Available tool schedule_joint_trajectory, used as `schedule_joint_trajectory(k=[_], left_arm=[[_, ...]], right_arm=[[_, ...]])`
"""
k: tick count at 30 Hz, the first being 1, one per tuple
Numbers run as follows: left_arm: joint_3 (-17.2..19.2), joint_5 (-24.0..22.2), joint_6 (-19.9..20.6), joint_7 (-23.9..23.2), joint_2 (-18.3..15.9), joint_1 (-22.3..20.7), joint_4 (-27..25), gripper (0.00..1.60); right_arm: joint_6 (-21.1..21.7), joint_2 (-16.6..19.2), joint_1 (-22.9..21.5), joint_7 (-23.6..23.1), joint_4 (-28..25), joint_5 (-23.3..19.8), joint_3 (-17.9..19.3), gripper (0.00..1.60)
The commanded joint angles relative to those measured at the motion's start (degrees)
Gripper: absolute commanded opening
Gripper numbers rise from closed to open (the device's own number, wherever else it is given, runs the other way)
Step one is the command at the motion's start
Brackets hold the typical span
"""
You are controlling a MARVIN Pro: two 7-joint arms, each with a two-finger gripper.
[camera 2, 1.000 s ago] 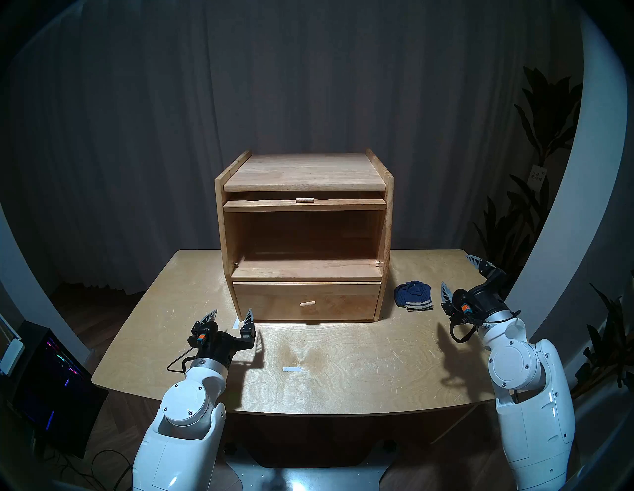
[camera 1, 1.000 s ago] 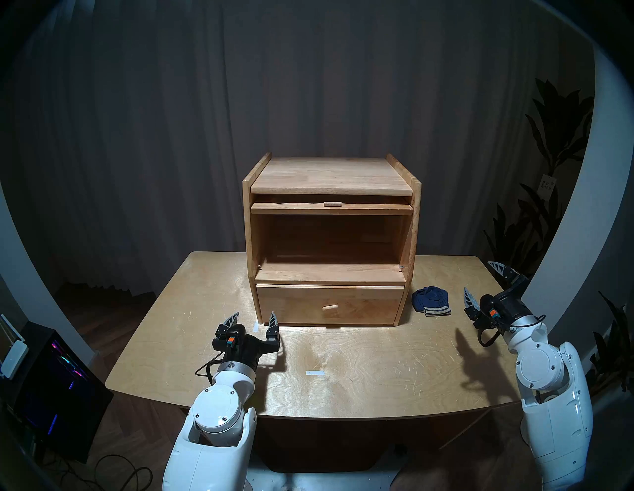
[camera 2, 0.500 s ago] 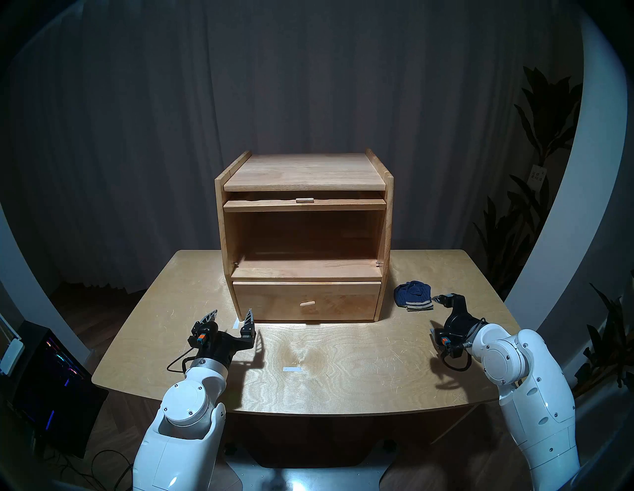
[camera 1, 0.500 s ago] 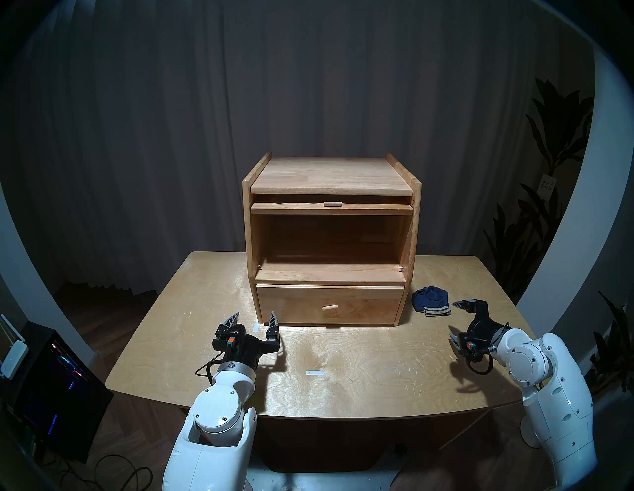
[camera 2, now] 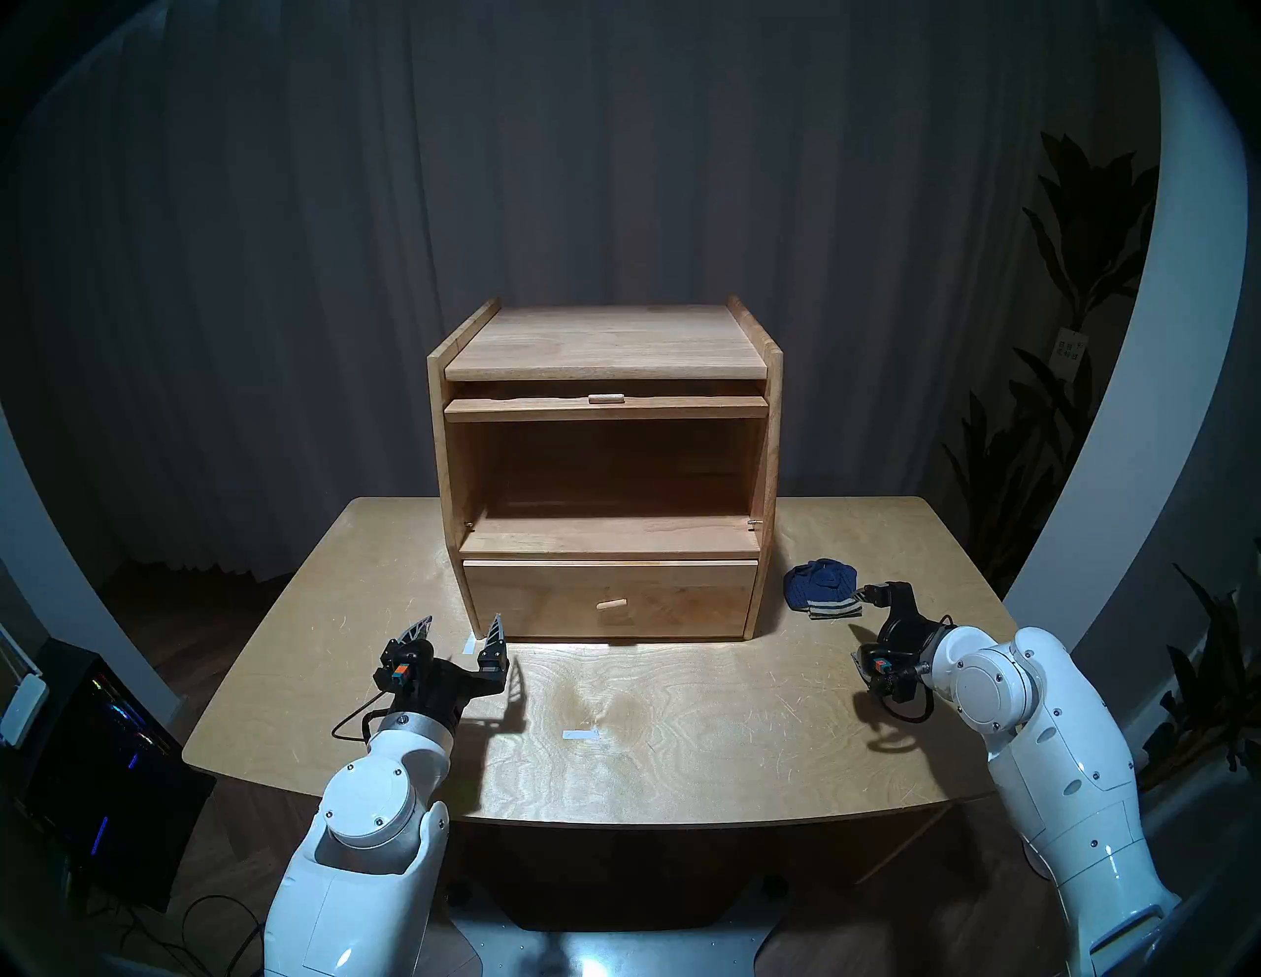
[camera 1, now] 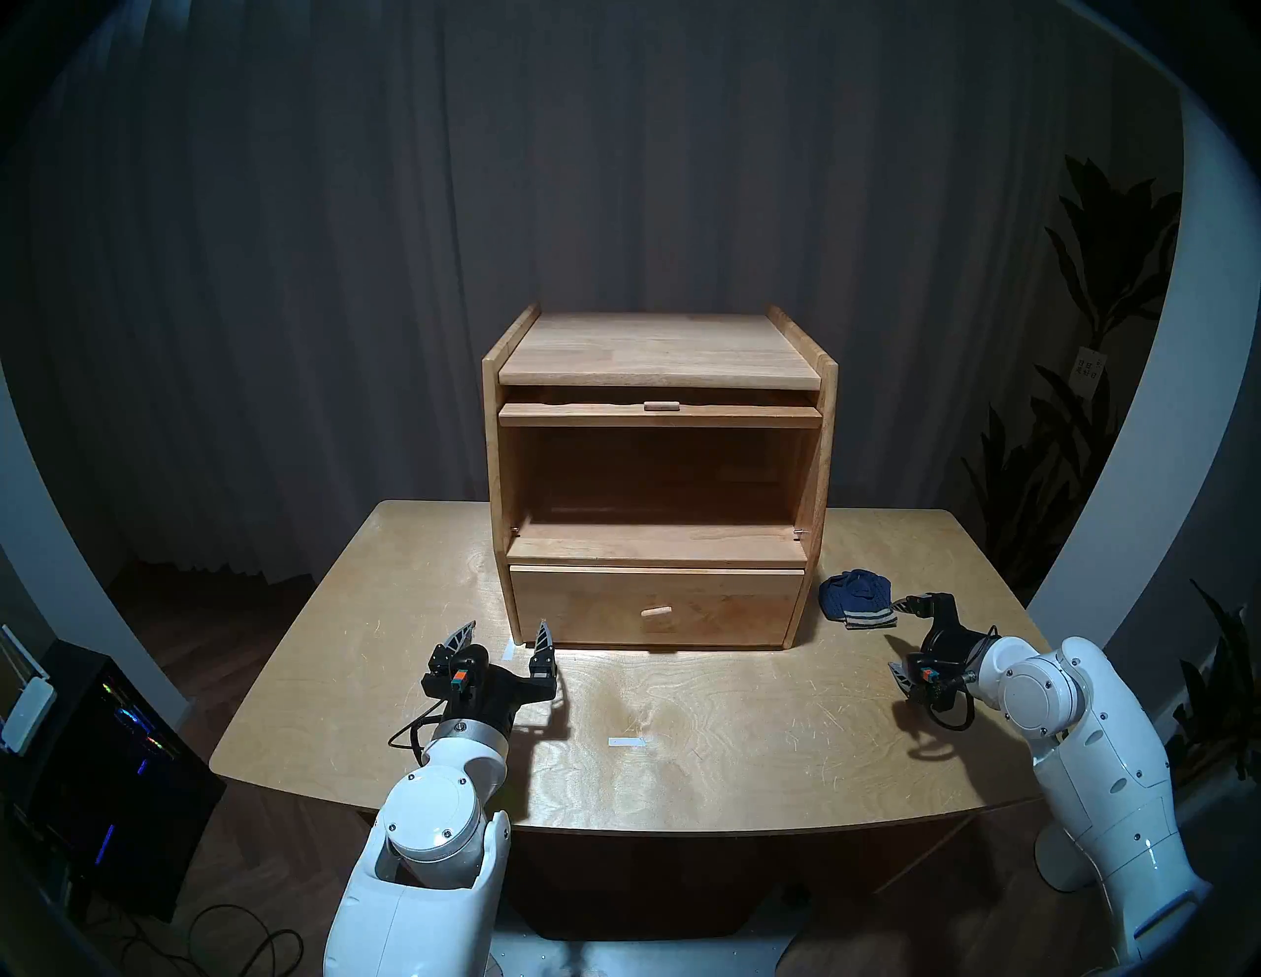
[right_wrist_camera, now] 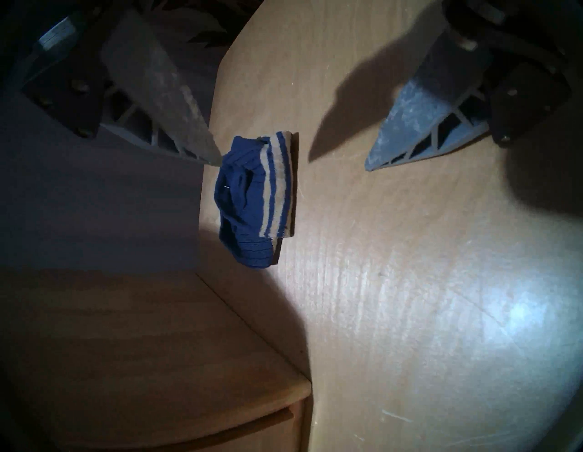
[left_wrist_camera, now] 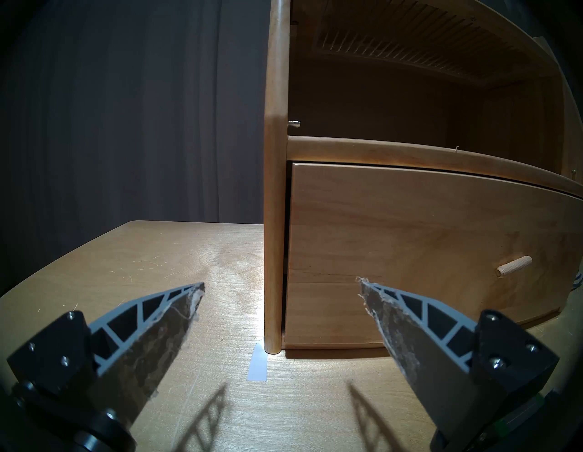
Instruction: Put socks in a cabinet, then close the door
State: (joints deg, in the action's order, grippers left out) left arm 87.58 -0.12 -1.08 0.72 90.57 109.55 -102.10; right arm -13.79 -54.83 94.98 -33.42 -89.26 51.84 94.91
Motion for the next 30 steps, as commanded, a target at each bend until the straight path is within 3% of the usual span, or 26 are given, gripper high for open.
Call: schedule_joint_trajectory(k=[1,20,21,22,23,24,25,28,30], left_arm=[[0.1,0.0,-0.4,0.0,0.0,-0.5,-1.3,1.6],[0.2,0.0,-0.4,0.0,0.0,-0.4,-1.5,1.6],[0.2,0.0,-0.3,0.0,0.0,-0.4,-1.5,1.6],[0.2,0.0,-0.3,0.0,0.0,-0.3,-1.6,1.6],[0.2,-0.1,-0.3,0.0,0.0,-0.3,-1.6,1.6],[0.2,-0.1,-0.3,0.0,0.0,-0.3,-1.6,1.6],[0.2,-0.1,-0.3,0.0,0.0,-0.3,-1.7,1.6],[0.2,-0.1,-0.3,0.0,0.0,-0.2,-1.7,1.6],[0.2,-0.1,-0.3,0.0,0.0,-0.2,-1.7,1.6]], right_arm=[[0.7,-0.7,-6.5,2.9,4.9,0.1,-1.7,1.6],[-0.3,-3.6,-19.5,7.3,20.9,4.3,-8.9,1.6],[-0.7,-3.7,-20.4,7.1,22.0,4.5,-9.4,1.51],[-1.0,-3.7,-20.8,7.3,22.5,4.7,-9.6,1.23],[-1.6,-3.9,-22.0,7.1,23.9,4.8,-10.1,0.68],[-2.2,-4.0,-22.5,6.6,24.7,4.3,-10.1,0.56],[-3.2,-3.9,-23.9,6.1,26.3,4.2,-10.7,0.03],[-5.7,-3.9,-25.3,5.6,28.2,2.3,-10.4,0.0],[-6.2,-4.0,-24.3,5.8,26.5,0.6,-8.8,0.0]])
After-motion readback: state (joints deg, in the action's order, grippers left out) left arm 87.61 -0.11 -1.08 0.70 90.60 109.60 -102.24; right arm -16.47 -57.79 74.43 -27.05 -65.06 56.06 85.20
